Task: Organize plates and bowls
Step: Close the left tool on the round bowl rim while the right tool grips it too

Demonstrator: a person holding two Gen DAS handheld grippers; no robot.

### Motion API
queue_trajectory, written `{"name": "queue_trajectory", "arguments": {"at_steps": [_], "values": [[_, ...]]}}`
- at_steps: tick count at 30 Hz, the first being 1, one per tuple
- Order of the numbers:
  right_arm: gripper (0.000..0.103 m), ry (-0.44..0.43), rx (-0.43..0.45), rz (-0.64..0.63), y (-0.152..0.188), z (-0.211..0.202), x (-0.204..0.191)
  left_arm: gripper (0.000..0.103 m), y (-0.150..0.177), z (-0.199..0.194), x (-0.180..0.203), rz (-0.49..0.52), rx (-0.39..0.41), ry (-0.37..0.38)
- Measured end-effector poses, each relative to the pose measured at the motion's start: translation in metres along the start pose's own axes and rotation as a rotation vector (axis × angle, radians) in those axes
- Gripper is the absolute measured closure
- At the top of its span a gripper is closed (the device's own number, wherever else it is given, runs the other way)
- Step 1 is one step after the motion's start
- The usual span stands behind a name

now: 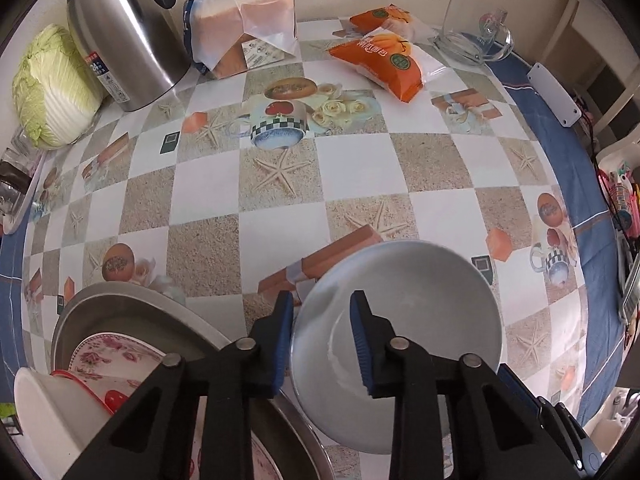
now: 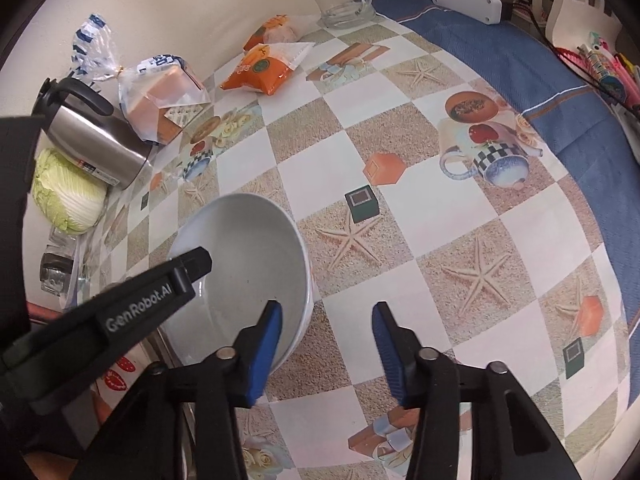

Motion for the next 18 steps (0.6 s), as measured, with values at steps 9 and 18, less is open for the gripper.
{"name": "queue_trajectory", "arguments": {"at_steps": [9, 18], "values": [[0.084, 0.011, 0.022, 0.008, -0.003, -0.004, 0.004, 0.088, 0.009, 0.002, 0.016, 0.013, -0.022, 0.07], [0.086, 0.009, 0.024, 0.049, -0.005, -0.005, 0.023, 0.089, 0.016, 0.006, 0.027, 0.016, -0.035, 0.105]]}}
Point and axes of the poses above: each gripper's, at about its wrist camera, not at the fingertips, and z roughly the way its jaws point, x to its right, y to its underside, the point moved 10 cm from there along z, roughly the way its jaws point, and after that the axes turned 9 degrees about -z, right-handed, at the moved point
